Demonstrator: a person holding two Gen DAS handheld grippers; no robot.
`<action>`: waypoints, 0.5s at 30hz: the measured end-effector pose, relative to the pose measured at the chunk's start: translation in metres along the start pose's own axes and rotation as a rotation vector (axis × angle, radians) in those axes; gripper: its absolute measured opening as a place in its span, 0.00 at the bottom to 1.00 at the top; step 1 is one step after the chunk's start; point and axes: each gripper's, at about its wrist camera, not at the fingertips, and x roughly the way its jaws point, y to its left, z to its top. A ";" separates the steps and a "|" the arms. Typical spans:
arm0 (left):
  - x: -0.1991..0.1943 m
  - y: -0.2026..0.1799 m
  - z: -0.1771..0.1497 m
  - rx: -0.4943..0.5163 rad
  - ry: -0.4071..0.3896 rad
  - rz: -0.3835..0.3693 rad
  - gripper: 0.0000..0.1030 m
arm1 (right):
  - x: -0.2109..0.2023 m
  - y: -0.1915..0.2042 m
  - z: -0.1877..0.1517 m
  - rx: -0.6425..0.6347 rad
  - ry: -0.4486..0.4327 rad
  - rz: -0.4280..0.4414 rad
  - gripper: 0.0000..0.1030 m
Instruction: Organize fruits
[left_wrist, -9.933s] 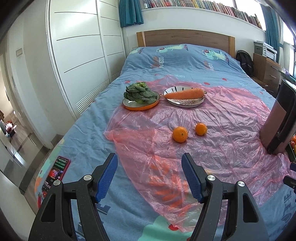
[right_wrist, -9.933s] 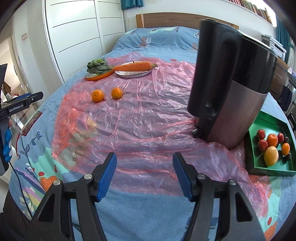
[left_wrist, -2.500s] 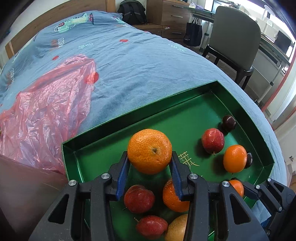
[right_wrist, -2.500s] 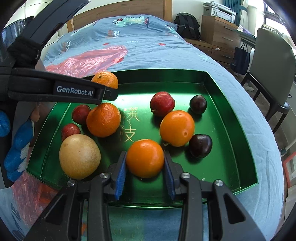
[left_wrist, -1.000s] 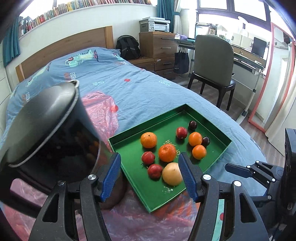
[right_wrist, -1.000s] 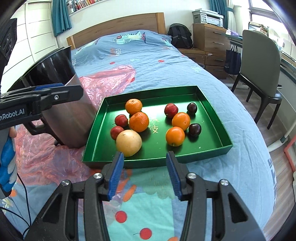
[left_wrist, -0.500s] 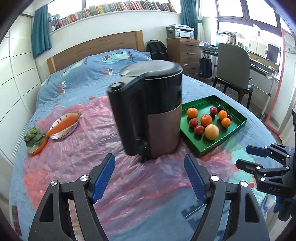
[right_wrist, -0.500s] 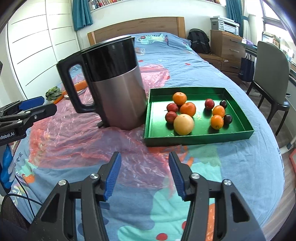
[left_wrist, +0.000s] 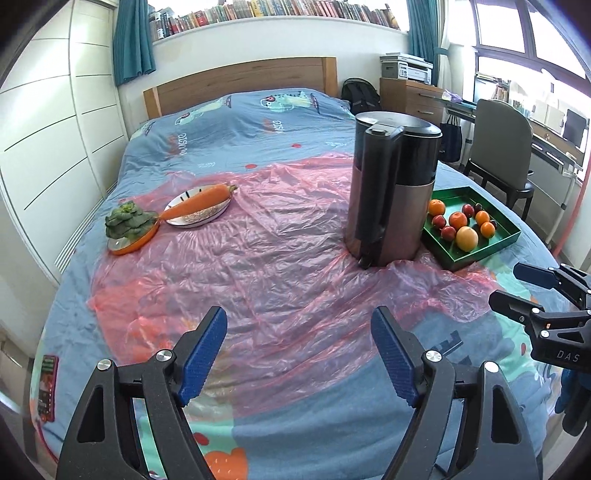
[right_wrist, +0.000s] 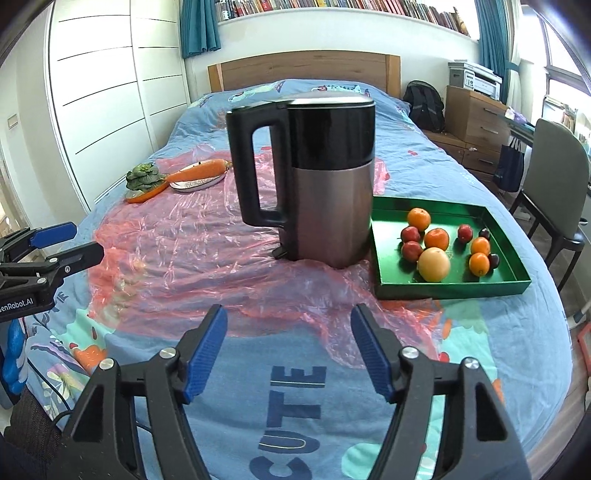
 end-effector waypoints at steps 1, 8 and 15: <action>-0.003 0.006 -0.003 -0.012 0.000 0.003 0.73 | -0.001 0.006 0.002 -0.009 -0.006 -0.001 0.99; -0.022 0.042 -0.016 -0.088 -0.009 0.013 0.81 | -0.008 0.041 0.013 -0.069 -0.038 -0.015 1.00; -0.031 0.057 -0.020 -0.132 -0.031 0.008 0.87 | -0.009 0.060 0.017 -0.116 -0.036 -0.014 1.00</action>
